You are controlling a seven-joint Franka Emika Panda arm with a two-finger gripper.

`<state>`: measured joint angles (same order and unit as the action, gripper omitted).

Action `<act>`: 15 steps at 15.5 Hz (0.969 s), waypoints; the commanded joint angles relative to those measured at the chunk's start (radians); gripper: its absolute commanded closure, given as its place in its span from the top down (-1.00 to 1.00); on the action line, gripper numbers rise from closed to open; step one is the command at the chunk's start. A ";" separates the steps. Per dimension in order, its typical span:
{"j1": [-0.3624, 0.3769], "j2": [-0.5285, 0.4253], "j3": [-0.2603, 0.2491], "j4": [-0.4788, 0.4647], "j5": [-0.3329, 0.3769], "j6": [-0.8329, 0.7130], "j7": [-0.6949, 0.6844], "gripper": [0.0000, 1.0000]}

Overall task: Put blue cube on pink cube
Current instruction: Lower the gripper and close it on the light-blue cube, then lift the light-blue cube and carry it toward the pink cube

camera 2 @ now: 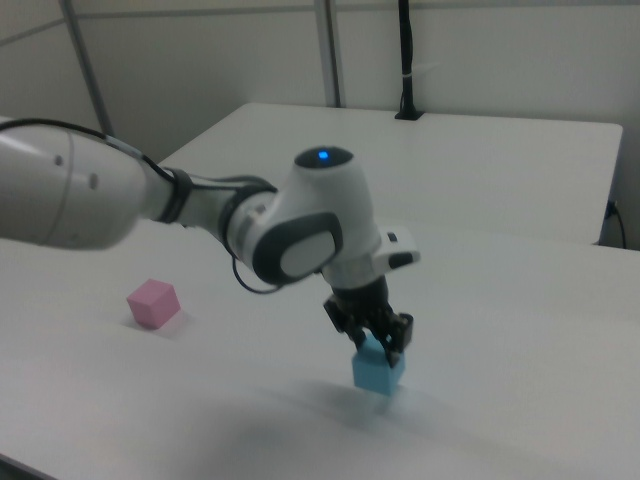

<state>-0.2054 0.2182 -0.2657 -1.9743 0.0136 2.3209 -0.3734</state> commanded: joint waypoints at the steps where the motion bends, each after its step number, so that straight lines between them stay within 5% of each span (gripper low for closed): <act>1: 0.087 -0.187 -0.001 -0.014 0.017 -0.217 0.033 -0.02; 4: 0.208 -0.267 0.002 0.044 0.019 -0.401 0.181 -0.04; 10: 0.382 -0.267 0.005 0.164 0.101 -0.577 0.413 -0.06; 15: 0.370 -0.249 0.169 0.172 0.115 -0.574 0.579 -0.08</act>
<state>0.1800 -0.0538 -0.1804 -1.8269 0.1144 1.7712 0.1110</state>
